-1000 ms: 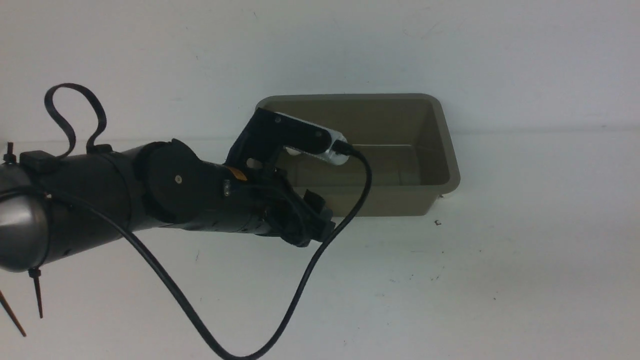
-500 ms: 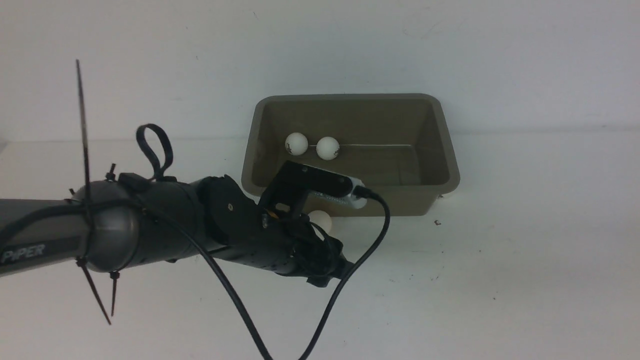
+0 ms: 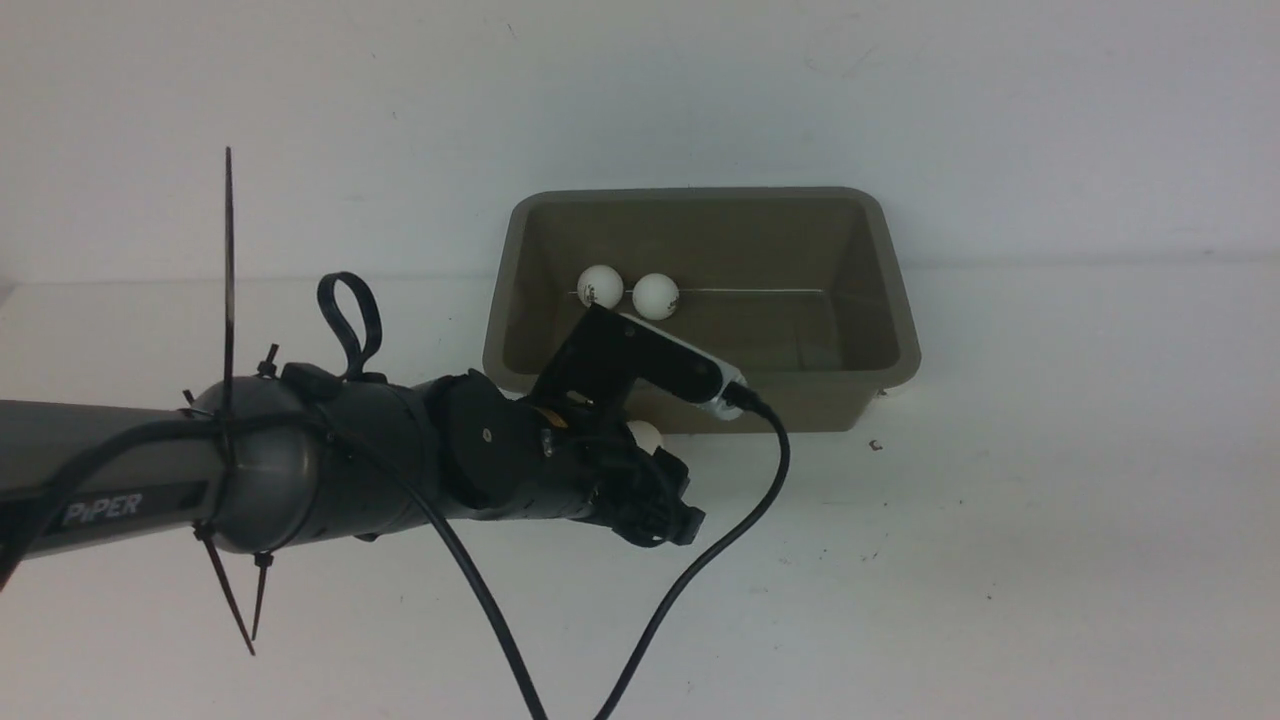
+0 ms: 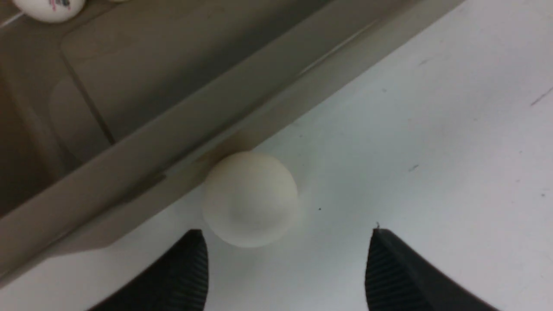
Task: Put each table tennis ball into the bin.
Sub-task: Use the left arm to clamp the table tennis ball closest to it
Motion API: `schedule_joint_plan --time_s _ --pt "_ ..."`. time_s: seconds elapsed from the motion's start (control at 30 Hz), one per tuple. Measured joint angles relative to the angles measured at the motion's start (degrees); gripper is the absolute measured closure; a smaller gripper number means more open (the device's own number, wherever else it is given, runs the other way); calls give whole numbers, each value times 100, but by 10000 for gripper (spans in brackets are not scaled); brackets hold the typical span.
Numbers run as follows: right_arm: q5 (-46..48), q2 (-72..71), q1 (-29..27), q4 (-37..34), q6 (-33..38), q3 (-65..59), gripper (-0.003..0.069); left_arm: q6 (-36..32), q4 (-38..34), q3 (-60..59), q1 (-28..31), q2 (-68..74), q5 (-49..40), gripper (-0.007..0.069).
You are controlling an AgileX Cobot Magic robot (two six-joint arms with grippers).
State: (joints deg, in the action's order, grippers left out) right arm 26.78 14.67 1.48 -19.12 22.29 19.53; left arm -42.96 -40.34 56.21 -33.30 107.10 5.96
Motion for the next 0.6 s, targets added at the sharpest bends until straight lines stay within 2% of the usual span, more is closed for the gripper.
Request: schedule_joint_plan --time_s 0.6 --pt "0 0 0 -20 0 0 396 253 0 0 0 97 515 185"
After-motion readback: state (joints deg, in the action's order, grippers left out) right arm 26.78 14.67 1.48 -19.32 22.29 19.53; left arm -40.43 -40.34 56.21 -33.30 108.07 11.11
